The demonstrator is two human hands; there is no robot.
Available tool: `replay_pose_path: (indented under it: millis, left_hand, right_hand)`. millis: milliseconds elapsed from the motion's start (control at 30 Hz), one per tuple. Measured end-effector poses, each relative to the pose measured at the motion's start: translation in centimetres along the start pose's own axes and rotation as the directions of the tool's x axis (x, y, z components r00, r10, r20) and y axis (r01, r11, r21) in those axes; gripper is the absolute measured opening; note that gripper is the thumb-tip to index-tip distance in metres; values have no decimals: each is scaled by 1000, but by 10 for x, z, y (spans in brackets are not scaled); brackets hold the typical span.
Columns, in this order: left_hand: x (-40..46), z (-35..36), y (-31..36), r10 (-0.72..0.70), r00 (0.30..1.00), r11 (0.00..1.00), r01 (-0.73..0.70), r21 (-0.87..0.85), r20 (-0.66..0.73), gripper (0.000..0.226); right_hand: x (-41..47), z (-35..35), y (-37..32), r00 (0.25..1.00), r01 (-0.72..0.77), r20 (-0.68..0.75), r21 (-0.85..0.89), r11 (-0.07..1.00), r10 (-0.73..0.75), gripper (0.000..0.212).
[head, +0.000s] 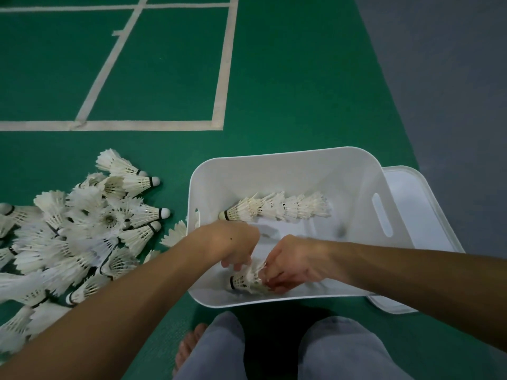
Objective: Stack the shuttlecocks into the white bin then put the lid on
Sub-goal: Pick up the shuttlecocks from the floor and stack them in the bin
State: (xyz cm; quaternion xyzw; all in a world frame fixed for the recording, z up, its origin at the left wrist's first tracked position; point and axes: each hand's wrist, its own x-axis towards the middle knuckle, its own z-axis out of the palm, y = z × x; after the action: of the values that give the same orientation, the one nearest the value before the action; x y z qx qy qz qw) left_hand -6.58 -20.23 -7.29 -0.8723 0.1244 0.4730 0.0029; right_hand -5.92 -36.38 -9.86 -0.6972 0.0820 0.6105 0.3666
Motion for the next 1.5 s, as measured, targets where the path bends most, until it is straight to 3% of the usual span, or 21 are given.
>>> replay_pose_path:
  millis: [133, 267, 333, 433, 533, 600, 700, 800, 867, 933, 1000, 1067, 1133, 1233, 1300, 1400, 1500]
  left_hand:
    - [-27, -9, 1, 3, 963, 1000, 0, 12, -271, 33]
    - [-69, -15, -7, -14, 822, 973, -119, -196, -569, 17]
    - [-87, -8, -12, -41, 709, 945, -202, -258, -704, 12]
    - [-112, 11, -22, -113, 483, 852, -402, -334, -869, 5]
    - [-129, 32, -44, -350, 318, 752, -466, -467, -881, 5]
    - [-134, 50, -67, -510, 282, 701, -411, -583, -812, 5]
    - [-133, 82, -100, -673, 358, 612, -222, -759, -647, 7]
    - [-124, 113, -117, -693, 525, 564, -32, -825, -494, 17]
    - [-113, 126, -117, -641, 639, 570, 25, -821, -425, 41]
    - [-98, 132, -115, -601, 686, 630, 93, -771, -409, 70]
    - [-83, 132, -114, -587, 701, 712, 208, -670, -406, 98]
    - [-70, 133, -112, -570, 718, 786, 332, -522, -401, 111]
    - [-59, 138, -113, -543, 713, 829, 367, -423, -445, 101]
    - [-49, 151, -118, -518, 668, 848, 316, -426, -535, 60]
    - [-47, 156, -120, -523, 622, 840, 263, -474, -583, 36]
    - [-46, 157, -123, -553, 662, 779, 196, -595, -506, 31]
    - [-49, 159, -125, -548, 668, 726, 83, -682, -503, 23]
  right_hand:
    - [-12, -14, -4, 997, 75, -7, -163, 984, -77, 31]
    - [-29, -29, -3, 948, 202, -157, -371, 906, -275, 28]
    - [-41, -31, -5, 869, 328, -214, -425, 844, -446, 16]
    - [-63, -29, -21, 690, 529, -193, -524, 668, -697, 5]
    - [-86, -23, -49, 523, 647, -135, -581, 494, -842, 3]
    - [-95, -19, -71, 445, 684, -93, -607, 405, -891, 5]
    - [-97, -13, -104, 384, 702, -12, -646, 300, -923, 6]
    - [-93, -7, -138, 380, 688, 82, -691, 222, -921, 3]
    - [-86, -2, -161, 384, 679, 141, -713, 176, -912, 4]
    - [-76, 5, -186, 386, 663, 210, -740, 112, -898, 5]
    - [-60, 11, -214, 454, 616, 309, -786, 44, -836, 8]
    - [-41, 21, -243, 621, 544, 433, -838, -39, -653, 14]
    - [-16, 34, -267, 779, 506, 495, -859, -78, -386, 21]
    - [30, 56, -283, 886, 446, 458, -885, -135, -70, 34]
    - [54, 68, -284, 901, 433, 424, -879, -198, 86, 50]
    - [80, 78, -278, 875, 484, 451, -829, -280, 177, 68]
    - [88, 81, -271, 863, 505, 445, -766, -397, 239, 62]
